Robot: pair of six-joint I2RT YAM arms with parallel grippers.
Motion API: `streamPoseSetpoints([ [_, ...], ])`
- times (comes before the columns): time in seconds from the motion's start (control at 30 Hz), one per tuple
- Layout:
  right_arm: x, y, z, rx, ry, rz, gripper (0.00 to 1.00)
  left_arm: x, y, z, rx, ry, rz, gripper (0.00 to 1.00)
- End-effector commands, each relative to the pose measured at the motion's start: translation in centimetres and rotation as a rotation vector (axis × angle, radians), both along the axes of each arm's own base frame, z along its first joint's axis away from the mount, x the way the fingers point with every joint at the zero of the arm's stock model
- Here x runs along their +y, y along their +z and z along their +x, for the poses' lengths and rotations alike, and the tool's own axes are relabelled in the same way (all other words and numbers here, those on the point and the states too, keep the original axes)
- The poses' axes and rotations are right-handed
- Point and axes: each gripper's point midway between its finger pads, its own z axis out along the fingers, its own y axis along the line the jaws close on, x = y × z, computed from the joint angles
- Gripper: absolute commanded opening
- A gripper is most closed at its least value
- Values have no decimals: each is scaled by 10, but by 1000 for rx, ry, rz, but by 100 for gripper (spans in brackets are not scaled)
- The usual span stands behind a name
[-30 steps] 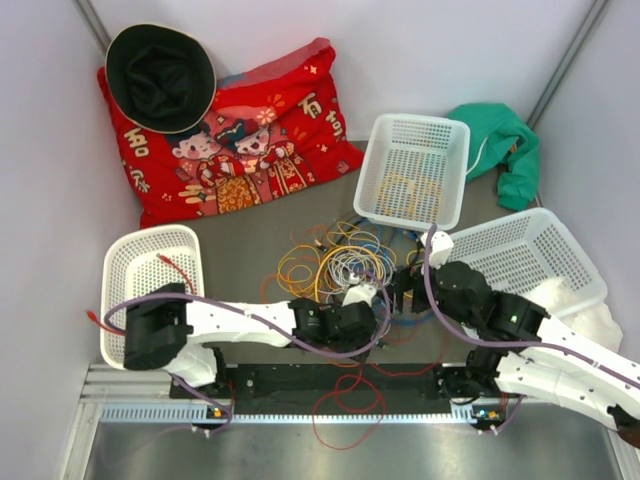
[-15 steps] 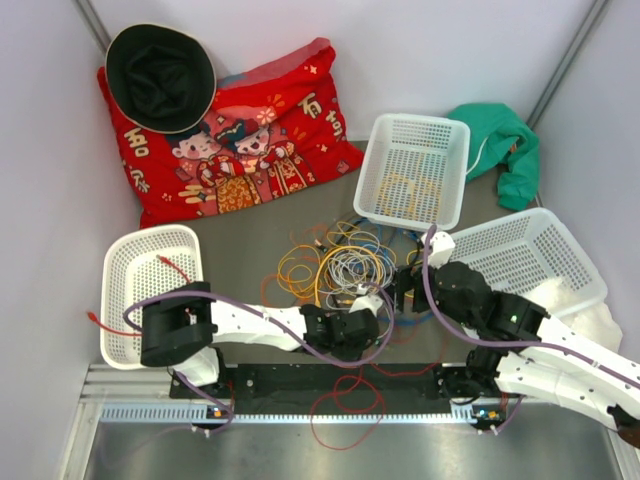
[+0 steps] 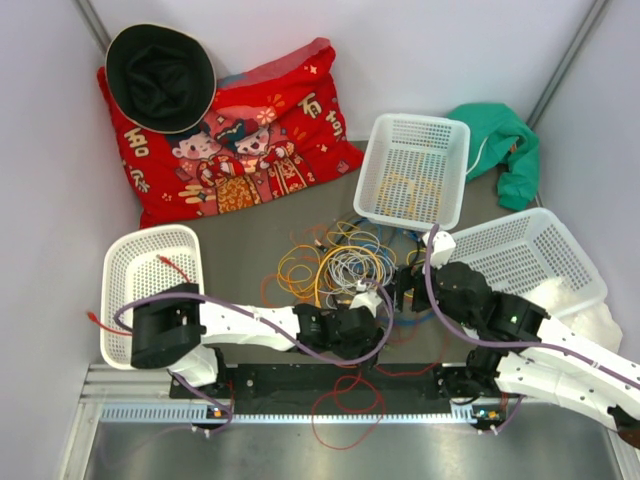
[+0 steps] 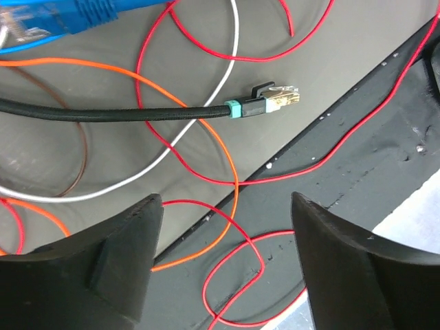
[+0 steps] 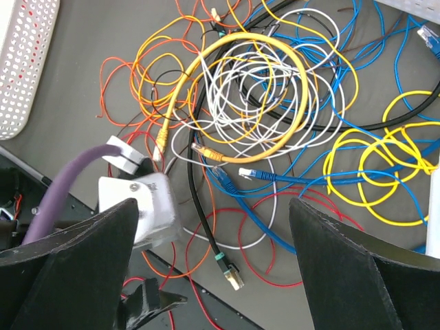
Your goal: Untangle the cables
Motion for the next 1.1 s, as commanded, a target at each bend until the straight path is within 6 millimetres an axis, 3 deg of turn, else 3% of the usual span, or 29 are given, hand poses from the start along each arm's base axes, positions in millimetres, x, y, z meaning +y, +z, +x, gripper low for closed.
streamPoseSetpoints([
  [0.0, 5, 8, 0, -19, 5, 43, 89, -11, -10, -5, 16, -43, 0, 76],
  [0.17, 3, 11, 1, -26, 1, 38, 89, -11, -24, -10, 42, -62, 34, 61],
  [0.37, 3, 11, 1, -28, -1, 39, 89, -8, -23, -11, 51, -57, 44, 33],
  [0.43, 3, 10, 1, -24, -2, 39, 89, -7, -21, -11, 53, -50, 37, 29],
  [0.57, 3, 8, 1, -22, -1, 39, 89, -3, -21, -9, 44, -34, 43, 0],
  [0.63, 4, 8, 0, -21, 1, 42, 89, -3, -17, -7, 31, -27, 37, 0],
  [0.8, 0, 12, 0, -33, -5, 45, 89, -3, 15, 18, -89, 45, 6, 0],
  [1.07, -5, 15, 0, -45, -18, 50, 89, 11, 102, 56, -295, 187, -116, 0],
])
